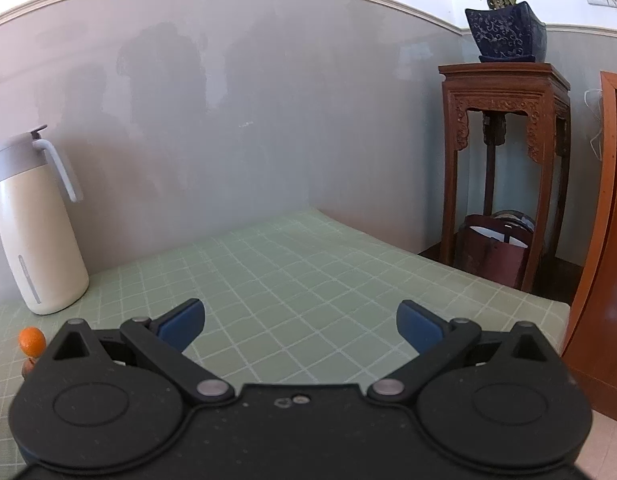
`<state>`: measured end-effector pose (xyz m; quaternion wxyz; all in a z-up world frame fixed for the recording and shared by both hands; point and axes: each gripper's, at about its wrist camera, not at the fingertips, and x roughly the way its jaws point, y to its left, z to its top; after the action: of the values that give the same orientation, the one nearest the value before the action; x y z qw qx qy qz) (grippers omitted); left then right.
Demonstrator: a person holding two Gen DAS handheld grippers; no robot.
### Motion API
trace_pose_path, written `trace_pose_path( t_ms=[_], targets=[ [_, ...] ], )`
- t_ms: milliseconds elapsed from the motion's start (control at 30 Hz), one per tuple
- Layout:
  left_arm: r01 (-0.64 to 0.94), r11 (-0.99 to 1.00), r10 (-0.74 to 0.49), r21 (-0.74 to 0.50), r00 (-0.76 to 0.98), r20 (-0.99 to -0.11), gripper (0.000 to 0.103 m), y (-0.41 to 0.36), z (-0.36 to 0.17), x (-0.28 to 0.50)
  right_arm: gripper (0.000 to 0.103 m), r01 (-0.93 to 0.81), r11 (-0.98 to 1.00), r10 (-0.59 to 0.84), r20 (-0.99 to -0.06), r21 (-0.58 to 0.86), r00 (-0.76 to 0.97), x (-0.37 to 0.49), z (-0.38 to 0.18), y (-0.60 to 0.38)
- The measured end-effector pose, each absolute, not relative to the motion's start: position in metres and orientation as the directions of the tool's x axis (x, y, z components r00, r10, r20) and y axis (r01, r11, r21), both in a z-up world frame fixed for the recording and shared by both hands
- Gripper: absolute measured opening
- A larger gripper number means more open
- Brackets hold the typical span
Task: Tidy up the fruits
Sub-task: 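Grasp the orange cylindrical fruit piece with the left gripper, then carry the orange piece into the red box and open the left gripper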
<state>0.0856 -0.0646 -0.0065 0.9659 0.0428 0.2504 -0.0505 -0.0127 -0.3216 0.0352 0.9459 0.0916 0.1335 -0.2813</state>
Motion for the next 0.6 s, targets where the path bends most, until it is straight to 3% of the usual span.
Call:
trace_pose_path(
  t_ms=[233, 600],
  targets=[
    [0.024, 0.994, 0.022, 0.108, 0.914, -0.405, 0.035, -0.023, 0.017, 0.071, 0.103, 0.519, 0.850, -0.472, -0.305, 0.092, 0.827, -0.006, 0.036, -0.305],
    [-0.190, 0.976, 0.218, 0.107, 0.878, -0.426, 0.035, 0.070, 0.014, 0.079, 0.103, 0.450, 0.889, -0.408, -0.303, 0.081, 0.861, 0.010, 0.040, -0.266]
  ],
)
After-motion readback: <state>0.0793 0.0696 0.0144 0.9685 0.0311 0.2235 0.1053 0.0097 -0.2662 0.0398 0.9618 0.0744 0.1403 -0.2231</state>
